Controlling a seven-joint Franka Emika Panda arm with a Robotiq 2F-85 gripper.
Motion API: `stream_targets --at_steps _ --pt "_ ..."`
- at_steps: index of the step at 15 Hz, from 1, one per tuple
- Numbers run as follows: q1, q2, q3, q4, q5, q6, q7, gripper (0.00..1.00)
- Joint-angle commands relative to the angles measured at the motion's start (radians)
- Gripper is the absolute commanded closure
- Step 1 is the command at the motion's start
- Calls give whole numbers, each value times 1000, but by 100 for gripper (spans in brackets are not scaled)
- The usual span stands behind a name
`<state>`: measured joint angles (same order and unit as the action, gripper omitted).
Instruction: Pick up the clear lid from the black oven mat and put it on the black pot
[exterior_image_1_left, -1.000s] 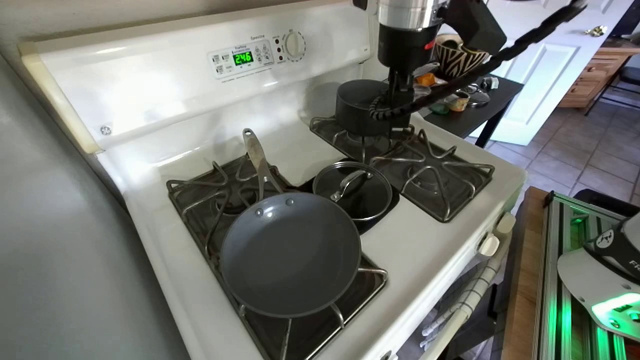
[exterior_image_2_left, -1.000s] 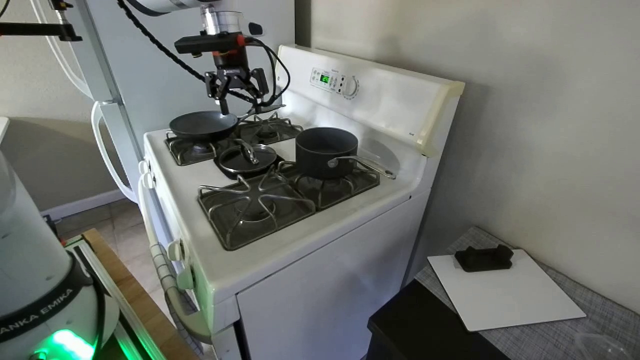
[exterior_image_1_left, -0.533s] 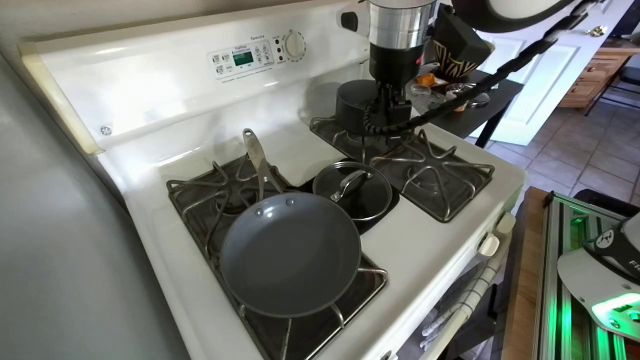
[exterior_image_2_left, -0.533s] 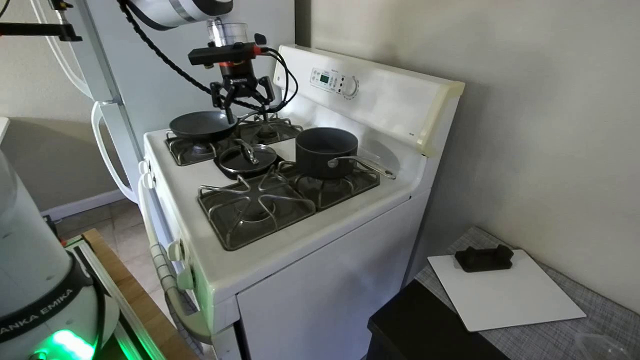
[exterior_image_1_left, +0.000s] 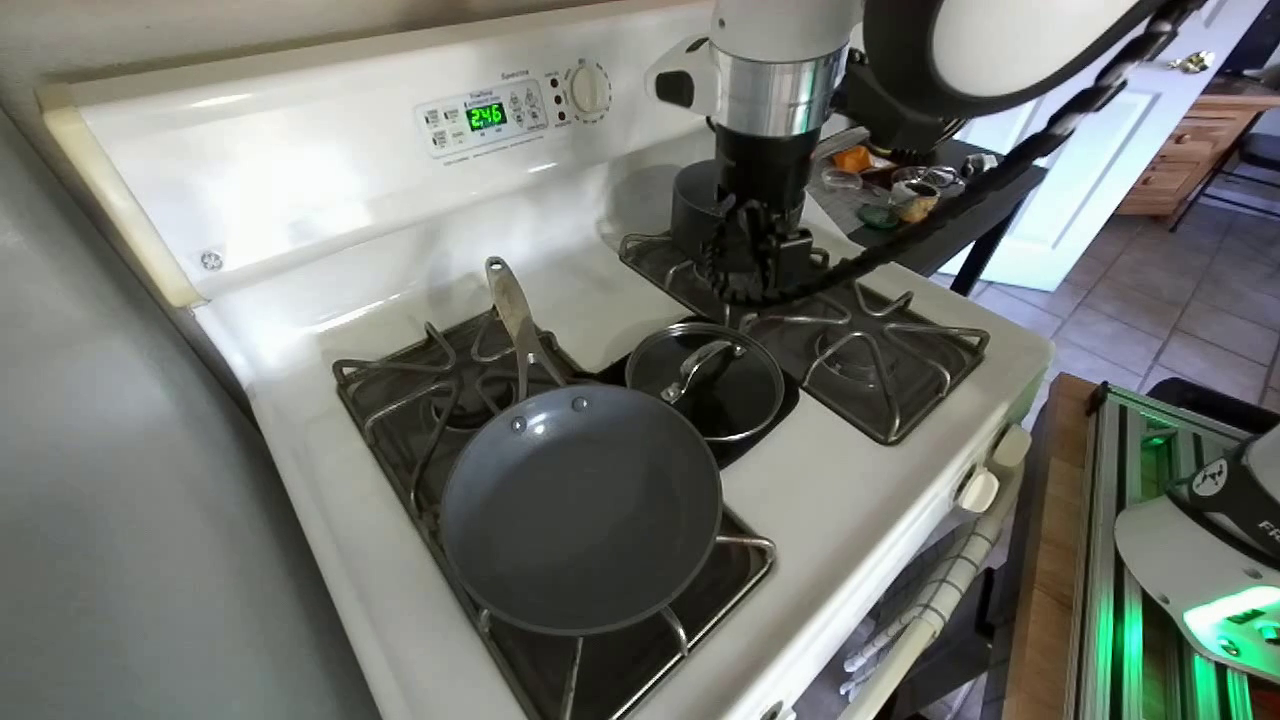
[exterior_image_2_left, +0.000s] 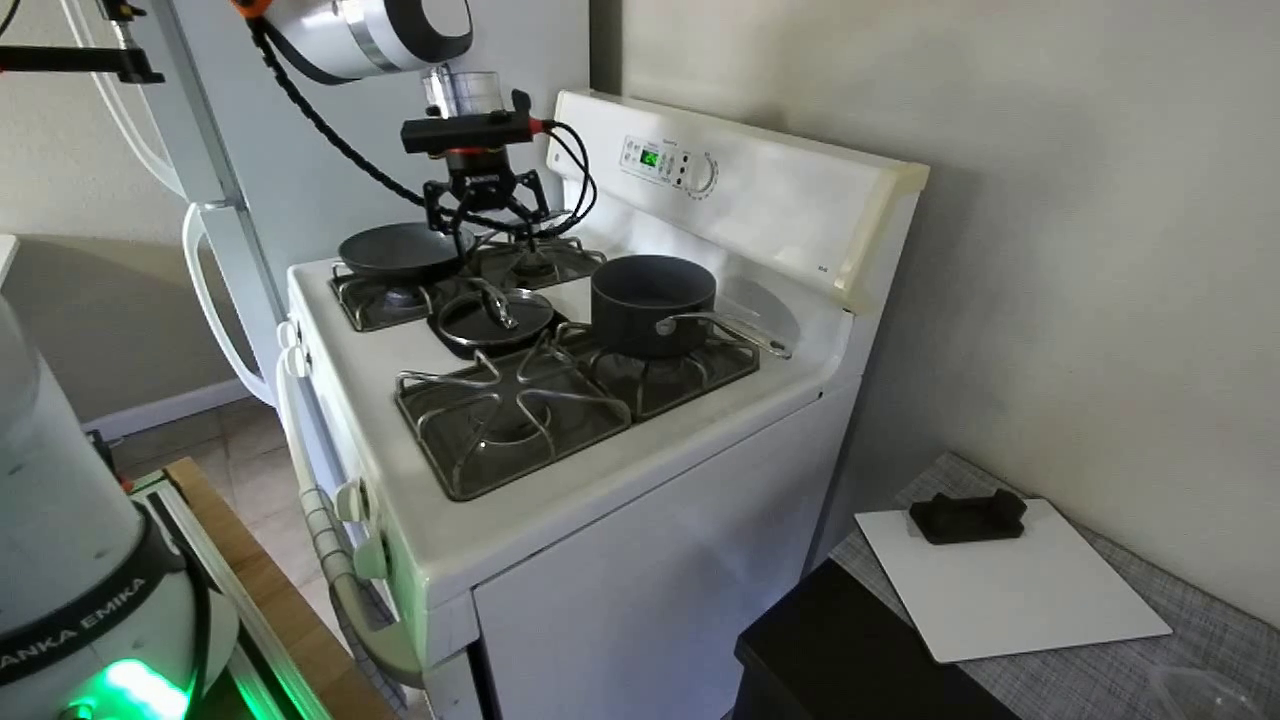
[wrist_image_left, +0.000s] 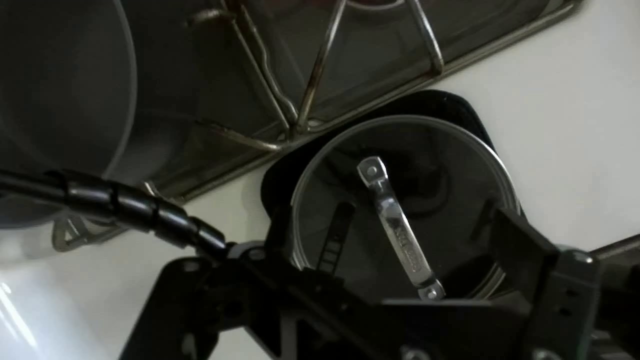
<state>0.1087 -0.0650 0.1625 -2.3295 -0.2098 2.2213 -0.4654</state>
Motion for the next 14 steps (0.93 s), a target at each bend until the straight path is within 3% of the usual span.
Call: stream_targets --at_steps 1,9,10,11,12,13,14 --pt "26 77 -8 5 24 80 -129 0" --pt "29 167 13 16 63 131 -209 0" --pt "29 176 15 22 71 126 -217 4" --pt "28 182 17 26 80 125 -225 16" --pt "26 188 18 30 88 125 -231 19" --pt "25 195 18 35 94 126 -232 16" --pt "24 201 19 42 102 124 -234 21"
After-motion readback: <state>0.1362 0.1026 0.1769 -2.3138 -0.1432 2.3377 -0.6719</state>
